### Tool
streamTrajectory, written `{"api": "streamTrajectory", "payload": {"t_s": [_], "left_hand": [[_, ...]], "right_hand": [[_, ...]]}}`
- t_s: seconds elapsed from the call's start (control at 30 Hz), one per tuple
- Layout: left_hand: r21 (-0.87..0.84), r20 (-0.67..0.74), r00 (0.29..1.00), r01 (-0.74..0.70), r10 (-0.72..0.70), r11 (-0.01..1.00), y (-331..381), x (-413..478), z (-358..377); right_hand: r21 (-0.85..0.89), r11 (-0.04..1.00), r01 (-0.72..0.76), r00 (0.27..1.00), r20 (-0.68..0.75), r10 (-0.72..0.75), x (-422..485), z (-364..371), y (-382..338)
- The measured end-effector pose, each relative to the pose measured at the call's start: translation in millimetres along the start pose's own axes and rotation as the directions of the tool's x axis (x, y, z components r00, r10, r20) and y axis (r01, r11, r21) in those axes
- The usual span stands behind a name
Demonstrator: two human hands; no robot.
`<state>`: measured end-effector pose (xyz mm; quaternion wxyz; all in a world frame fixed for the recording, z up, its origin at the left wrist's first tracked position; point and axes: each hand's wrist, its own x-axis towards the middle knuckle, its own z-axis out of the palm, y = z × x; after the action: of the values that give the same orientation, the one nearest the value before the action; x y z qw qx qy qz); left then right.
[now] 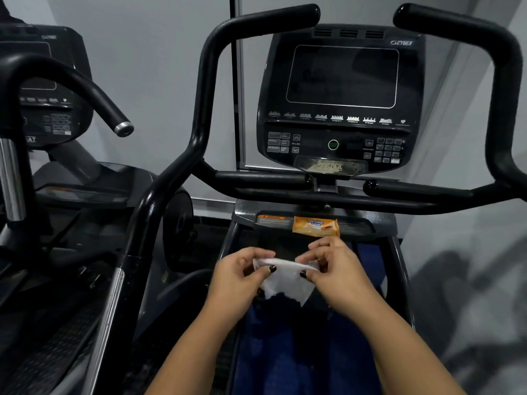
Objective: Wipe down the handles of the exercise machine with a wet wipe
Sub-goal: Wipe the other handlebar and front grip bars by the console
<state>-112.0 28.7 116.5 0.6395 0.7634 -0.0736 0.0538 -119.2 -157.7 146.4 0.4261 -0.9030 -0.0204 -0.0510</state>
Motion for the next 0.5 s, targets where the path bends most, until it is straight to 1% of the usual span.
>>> {"api": "streamTrajectory", "payload": {"t_s": [0.07, 0.1, 0.13, 0.17, 0.2, 0.23, 0.27, 0.3, 0.33, 0.37, 0.4, 0.43, 0.5], "left_hand": [[0.109, -0.054, 0.996, -0.058, 0.064, 0.992, -2.1, 7.6, 3.1], [0.177, -0.071, 0.992, -0.086, 0.100, 0.980, -3.3, 10.3, 4.3], [0.216, -0.080, 0.990, -0.095, 0.114, 0.972, -5.0, 15.7, 5.1], [0.196, -0.075, 0.992, -0.087, 0.104, 0.977, -6.8, 18.4, 3.9], [0.103, -0.049, 0.996, -0.074, 0.079, 0.992, -7.2, 22.4, 2.5], [-0.049, 0.014, 0.999, -0.049, 0.049, 0.998, -8.6, 26.1, 1.1], [-0.236, 0.108, 0.994, -0.003, 0.029, 0.972, -9.2, 28.7, 0.7], [-0.404, 0.220, 0.976, 0.093, -0.003, 0.910, -8.1, 30.8, 1.8], [-0.512, 0.319, 0.947, 0.203, -0.035, 0.834, -6.8, 32.6, 4.6], [-0.561, 0.365, 0.928, 0.281, -0.072, 0.779, -6.6, 34.5, 8.6], [-0.580, 0.358, 0.925, 0.330, -0.131, 0.744, -8.3, 38.2, 13.2], [-0.590, 0.315, 0.927, 0.361, -0.205, 0.722, -12.1, 42.3, 17.9], [-0.635, 0.159, 0.905, 0.399, -0.394, 0.661, -29.6, 56.8, 23.0]], "right_hand": [[-0.055, 0.998, 0.007, 1.000, -0.007, -0.007, 4.0, -3.9, 0.7], [-0.049, 0.999, 0.012, 1.000, -0.014, -0.013, 5.5, -5.4, 2.2], [-0.026, 0.999, 0.019, 1.000, -0.020, -0.019, 8.7, -7.8, 3.3], [0.003, 1.000, 0.020, 1.000, -0.018, -0.020, 9.8, -8.9, 4.5], [0.033, 0.999, 0.020, 1.000, -0.013, -0.019, 12.4, -11.4, 5.2], [0.062, 0.998, 0.014, 1.000, -0.002, -0.014, 15.5, -13.7, 6.7], [0.090, 0.996, 0.003, 1.000, 0.016, -0.005, 19.0, -15.6, 7.2], [0.104, 0.995, -0.003, 0.999, 0.037, 0.000, 23.4, -17.2, 7.0], [0.103, 0.995, -0.002, 0.999, 0.053, -0.004, 28.3, -17.9, 6.4], [0.091, 0.996, 0.006, 0.999, 0.054, -0.011, 33.9, -18.6, 5.8], [0.076, 0.997, 0.017, 0.999, 0.036, -0.020, 41.5, -20.6, 4.2], [0.052, 0.998, 0.038, 0.999, 0.003, -0.038, 50.8, -23.6, 3.1], [0.003, 0.993, 0.116, 0.990, -0.082, -0.115, 72.9, -34.9, -0.5]]}}
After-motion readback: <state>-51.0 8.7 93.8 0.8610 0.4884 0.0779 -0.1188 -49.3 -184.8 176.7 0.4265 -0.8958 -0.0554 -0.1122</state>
